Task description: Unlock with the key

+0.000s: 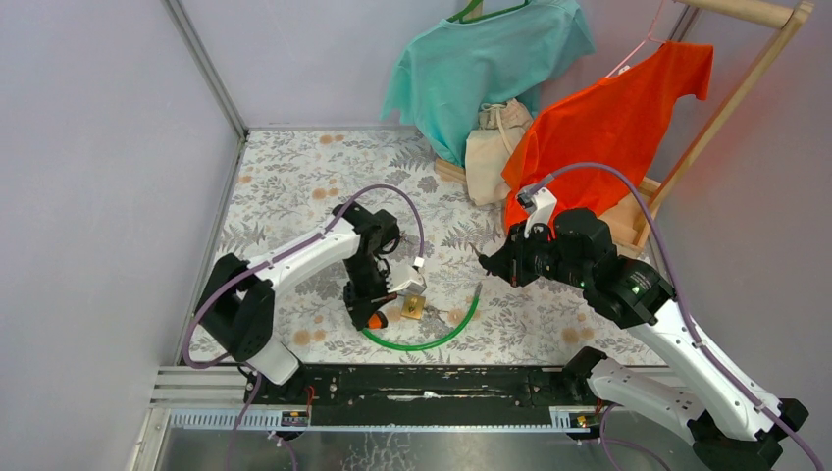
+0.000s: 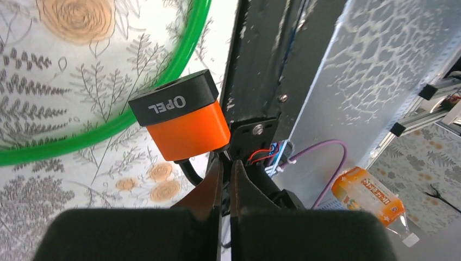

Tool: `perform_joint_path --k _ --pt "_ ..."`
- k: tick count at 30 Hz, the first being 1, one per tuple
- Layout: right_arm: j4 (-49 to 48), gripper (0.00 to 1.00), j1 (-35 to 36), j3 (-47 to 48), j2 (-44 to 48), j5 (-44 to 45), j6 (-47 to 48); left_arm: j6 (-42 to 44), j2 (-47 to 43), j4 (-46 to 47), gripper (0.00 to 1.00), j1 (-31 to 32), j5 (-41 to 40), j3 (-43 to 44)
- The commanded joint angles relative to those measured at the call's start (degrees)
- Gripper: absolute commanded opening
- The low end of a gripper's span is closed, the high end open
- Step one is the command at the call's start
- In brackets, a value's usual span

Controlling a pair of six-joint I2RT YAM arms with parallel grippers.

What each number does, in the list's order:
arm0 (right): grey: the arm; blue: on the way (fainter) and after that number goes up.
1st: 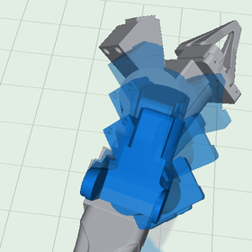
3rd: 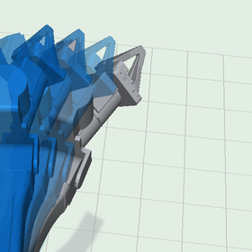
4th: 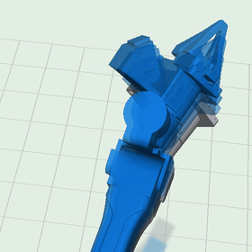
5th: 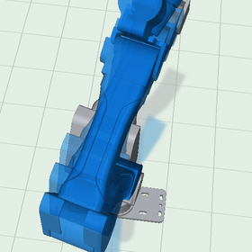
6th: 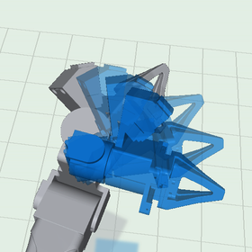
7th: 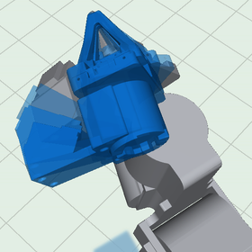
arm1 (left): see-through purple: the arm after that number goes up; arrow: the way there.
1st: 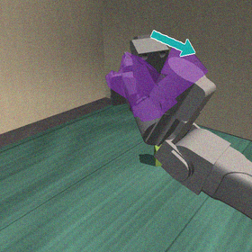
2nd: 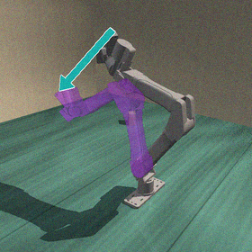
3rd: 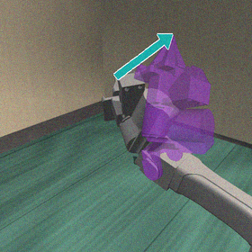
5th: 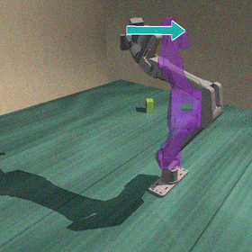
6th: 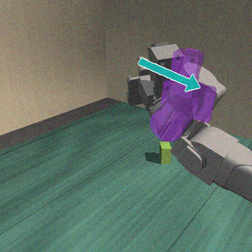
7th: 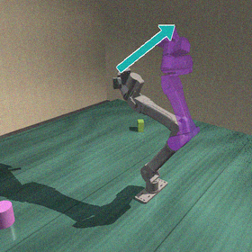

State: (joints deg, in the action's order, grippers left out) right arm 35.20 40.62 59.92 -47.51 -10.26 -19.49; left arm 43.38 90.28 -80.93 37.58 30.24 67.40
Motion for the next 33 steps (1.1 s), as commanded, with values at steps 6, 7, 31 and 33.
perform_joint_path --k 6,7,31,33 --pt "-2.64 0.0 0.05 1.5 1.63 -0.87 -0.73 -10.36 4.72 -2.3 0.0 5.18 -13.24 2.42" --pt "-2.46 0.0 0.07 1.5 1.86 -0.75 -0.73 -10.51 5.88 -2.3 0.0 5.57 -13.93 2.64" --pt "-3.47 0.0 0.07 -1.34 6.89 -1.14 -1.93 -13.2 20.57 -2.48 0.1 12.58 -24.38 6.35" --pt "-3.8 0.0 0.07 -1.68 6.84 -1.48 -2.13 -13.53 20.32 -2.48 0.27 12.81 -24.78 7.06"
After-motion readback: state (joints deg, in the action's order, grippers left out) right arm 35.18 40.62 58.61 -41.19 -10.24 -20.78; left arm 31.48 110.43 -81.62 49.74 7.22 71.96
